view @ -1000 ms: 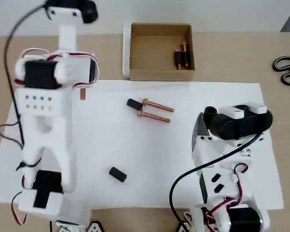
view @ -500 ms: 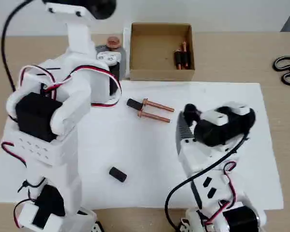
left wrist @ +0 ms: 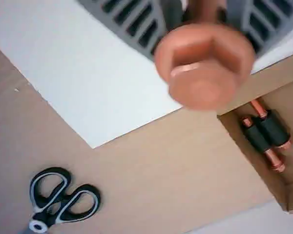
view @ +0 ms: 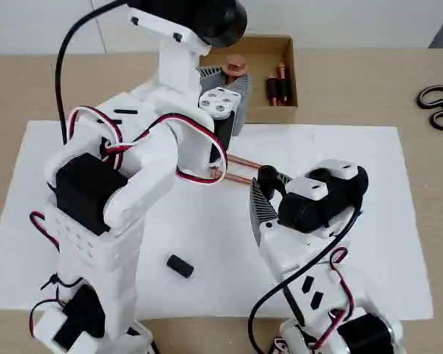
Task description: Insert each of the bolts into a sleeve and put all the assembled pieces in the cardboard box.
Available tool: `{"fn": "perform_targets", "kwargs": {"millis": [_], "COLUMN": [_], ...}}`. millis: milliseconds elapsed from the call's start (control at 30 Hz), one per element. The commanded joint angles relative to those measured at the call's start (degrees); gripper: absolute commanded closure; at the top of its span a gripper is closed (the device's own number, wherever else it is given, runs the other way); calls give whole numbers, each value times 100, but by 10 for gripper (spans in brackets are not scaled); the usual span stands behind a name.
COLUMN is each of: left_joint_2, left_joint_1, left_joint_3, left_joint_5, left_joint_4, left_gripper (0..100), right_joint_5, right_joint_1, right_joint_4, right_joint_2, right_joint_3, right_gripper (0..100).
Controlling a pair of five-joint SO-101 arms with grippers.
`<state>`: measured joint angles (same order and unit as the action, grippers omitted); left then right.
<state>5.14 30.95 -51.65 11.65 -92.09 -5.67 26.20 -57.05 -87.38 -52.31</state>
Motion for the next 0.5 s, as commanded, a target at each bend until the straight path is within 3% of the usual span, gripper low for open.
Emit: {"fn": "perform_targets", "kwargs": {"millis": [0, 200, 467], "left_joint_2": [229, 229, -9], "left_joint_1": [237, 255, 264], "left_joint_3": [-593, -910, -629], "left_joint_5": [457, 1389, 1442], "left_joint_4": [35, -255, -343], "left_gripper": [994, 994, 994], "right_joint_5": [-62, -62, -62], "right_joint_1": [48, 13, 40], "right_joint_4": [171, 171, 136], "right_joint_2": [-48, -48, -48], "right_joint_3": [26, 26, 26], "right_gripper": [995, 995, 995]}}
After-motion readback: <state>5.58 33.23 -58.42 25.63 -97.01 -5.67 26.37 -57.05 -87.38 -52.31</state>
